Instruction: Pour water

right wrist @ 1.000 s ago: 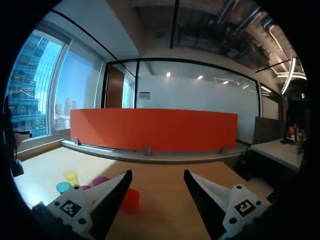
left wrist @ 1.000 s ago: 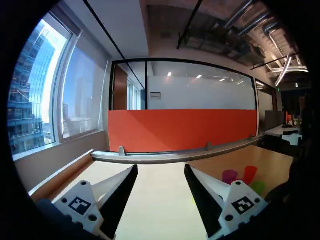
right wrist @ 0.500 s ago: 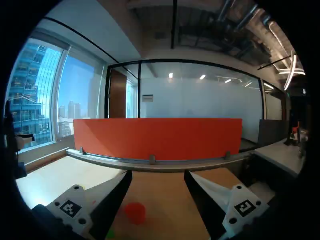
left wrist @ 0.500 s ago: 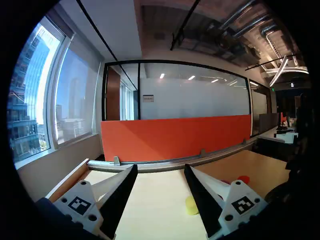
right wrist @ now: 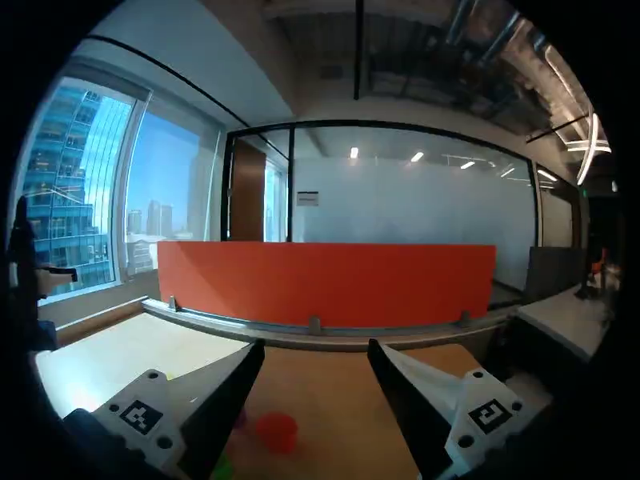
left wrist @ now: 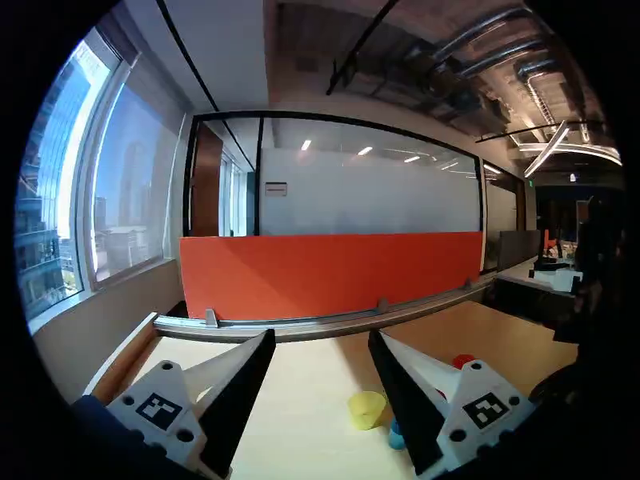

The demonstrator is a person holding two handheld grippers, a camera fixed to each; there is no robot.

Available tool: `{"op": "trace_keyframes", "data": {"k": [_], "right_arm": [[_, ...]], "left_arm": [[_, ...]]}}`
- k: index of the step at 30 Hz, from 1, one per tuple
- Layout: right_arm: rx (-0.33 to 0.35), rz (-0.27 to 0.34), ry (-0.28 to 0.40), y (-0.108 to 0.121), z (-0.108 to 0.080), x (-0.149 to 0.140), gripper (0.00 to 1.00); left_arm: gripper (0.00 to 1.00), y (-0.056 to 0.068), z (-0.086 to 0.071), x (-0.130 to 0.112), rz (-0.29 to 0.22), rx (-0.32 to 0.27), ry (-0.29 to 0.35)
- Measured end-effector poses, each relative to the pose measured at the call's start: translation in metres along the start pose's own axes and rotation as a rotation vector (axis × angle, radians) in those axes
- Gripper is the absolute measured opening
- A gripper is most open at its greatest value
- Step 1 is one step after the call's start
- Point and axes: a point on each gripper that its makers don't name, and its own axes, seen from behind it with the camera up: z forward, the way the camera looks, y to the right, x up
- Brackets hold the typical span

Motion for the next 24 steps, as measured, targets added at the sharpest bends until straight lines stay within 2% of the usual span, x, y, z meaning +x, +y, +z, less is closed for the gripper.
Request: {"op": "trace_keyframes", "data": {"k": [9,18,24], "right_arm": [[0.143,-0.036,0.020,-0.027,-0.007,0.009,1.00],[0.291,-0.041,0.016,-0.058,-0.015,0.014,1.00],[0.345,-0.056,0.009,-0.072,-0.017,0.013,1.00]], "left_arm": [[0.86,0.012,0.000,0.005,0.030,-0.093,-0.015],[0.86,0.038,-0.001,-0.006,0.025,-0.232,-0.053],[0.86,0.041,0.000,-0.009,0.010,-0.268,-0.062]]}}
